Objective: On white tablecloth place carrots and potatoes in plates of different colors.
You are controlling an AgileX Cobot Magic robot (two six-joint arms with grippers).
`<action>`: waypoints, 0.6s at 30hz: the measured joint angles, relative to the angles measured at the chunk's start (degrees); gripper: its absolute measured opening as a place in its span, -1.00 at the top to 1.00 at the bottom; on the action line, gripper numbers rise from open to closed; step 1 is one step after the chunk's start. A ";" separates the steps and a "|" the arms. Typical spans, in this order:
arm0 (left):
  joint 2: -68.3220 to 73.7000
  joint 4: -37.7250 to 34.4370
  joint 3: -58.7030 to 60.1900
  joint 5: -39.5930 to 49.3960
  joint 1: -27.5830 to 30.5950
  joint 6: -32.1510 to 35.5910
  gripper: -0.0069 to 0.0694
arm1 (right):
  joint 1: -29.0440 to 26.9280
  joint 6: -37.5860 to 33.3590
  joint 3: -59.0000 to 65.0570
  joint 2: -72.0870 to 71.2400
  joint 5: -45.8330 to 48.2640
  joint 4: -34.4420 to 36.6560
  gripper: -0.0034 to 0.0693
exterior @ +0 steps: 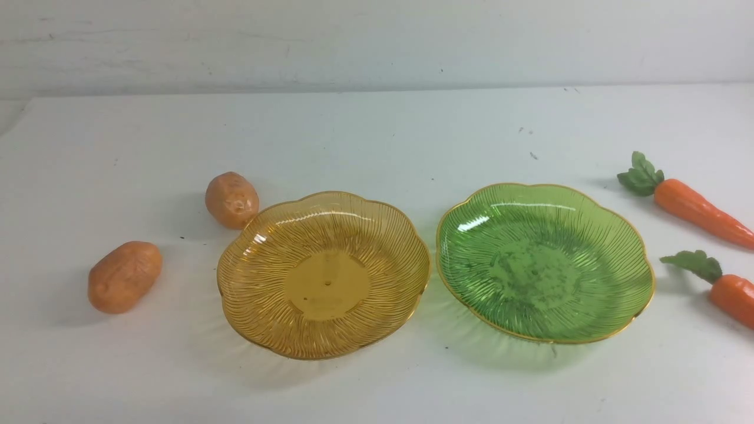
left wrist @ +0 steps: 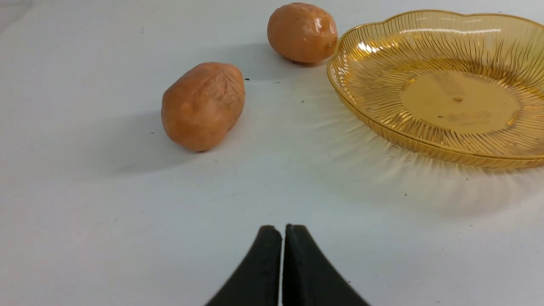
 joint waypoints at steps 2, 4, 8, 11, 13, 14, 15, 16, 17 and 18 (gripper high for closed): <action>0.00 0.00 0.00 0.00 0.00 0.00 0.83 | 0.00 0.08 0.00 0.00 -1.00 1.49 0.95; 0.00 0.00 0.00 0.00 0.00 0.00 0.83 | 0.00 0.08 0.00 0.00 -2.38 1.94 0.95; 0.00 0.00 0.00 0.00 0.00 0.00 0.83 | 0.00 0.12 0.00 0.00 -7.81 2.59 0.95; 0.00 0.00 0.00 0.00 0.00 0.00 0.83 | 0.00 -1.07 -1.41 0.00 -9.14 1.98 0.95; 0.00 0.00 0.00 0.00 0.00 0.00 0.83 | 0.00 -3.92 -4.94 0.32 -8.41 0.21 0.95; 0.00 0.00 0.00 0.00 0.00 0.00 0.83 | 0.00 -6.64 -8.78 1.02 -7.41 -1.92 0.95; 0.00 0.00 0.00 0.00 0.00 0.00 0.83 | 0.00 -8.33 -11.45 1.72 -6.21 -3.85 0.95; 0.00 0.00 0.00 0.00 0.00 0.00 0.83 | 0.00 -11.05 -16.31 3.34 -3.72 -6.35 0.95; 0.00 0.00 0.00 0.00 0.00 0.00 0.83 | 0.00 -13.36 -21.39 5.58 -0.77 -8.33 0.95; 0.00 0.00 0.00 0.00 0.00 0.00 0.83 | 0.00 -14.41 -24.44 7.17 3.02 -10.24 0.95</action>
